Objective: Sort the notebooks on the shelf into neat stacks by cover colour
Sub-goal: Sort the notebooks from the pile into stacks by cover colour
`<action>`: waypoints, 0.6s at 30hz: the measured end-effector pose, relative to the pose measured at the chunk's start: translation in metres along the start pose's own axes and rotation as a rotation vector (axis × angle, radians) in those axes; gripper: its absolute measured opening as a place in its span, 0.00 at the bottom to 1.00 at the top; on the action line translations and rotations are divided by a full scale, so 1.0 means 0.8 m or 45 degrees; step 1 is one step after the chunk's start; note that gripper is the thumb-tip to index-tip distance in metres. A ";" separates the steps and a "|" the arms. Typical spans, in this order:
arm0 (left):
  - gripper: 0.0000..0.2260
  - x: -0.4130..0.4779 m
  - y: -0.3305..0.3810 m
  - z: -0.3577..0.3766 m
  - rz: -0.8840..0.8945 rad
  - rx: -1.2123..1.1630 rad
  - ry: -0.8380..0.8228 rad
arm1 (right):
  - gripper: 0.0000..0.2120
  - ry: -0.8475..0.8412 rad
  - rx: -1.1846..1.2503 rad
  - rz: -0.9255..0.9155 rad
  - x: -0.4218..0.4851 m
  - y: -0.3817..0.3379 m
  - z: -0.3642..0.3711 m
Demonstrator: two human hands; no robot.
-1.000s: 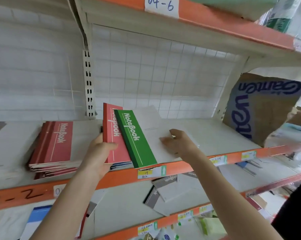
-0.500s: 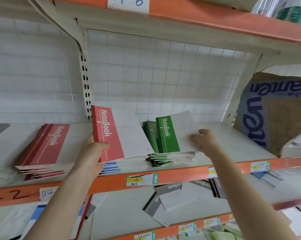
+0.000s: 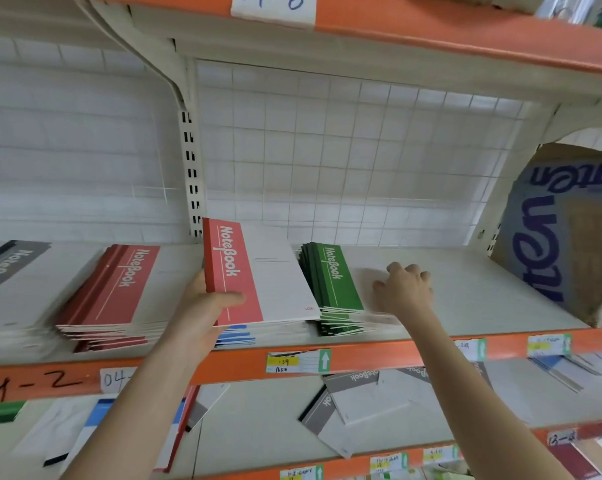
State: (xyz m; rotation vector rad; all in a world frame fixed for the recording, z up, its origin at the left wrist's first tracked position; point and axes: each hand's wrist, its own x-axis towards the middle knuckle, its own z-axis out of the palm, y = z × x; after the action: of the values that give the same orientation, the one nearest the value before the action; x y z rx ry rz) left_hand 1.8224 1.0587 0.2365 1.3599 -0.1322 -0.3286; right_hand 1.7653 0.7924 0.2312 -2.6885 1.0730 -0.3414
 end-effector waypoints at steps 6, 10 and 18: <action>0.18 -0.004 0.002 -0.042 0.072 0.034 0.133 | 0.20 0.005 -0.003 -0.302 -0.032 -0.066 0.004; 0.21 -0.007 0.020 -0.099 0.239 0.258 0.376 | 0.20 -0.032 0.047 -0.462 -0.057 -0.122 0.017; 0.19 0.005 0.039 -0.188 0.347 1.216 0.578 | 0.20 -0.062 0.132 -0.561 -0.095 -0.192 0.037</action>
State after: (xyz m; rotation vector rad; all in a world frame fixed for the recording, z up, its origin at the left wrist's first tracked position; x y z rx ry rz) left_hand 1.8733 1.2039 0.2348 2.2905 -0.0934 0.3349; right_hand 1.8191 0.9576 0.2384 -2.8006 0.4264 -0.3892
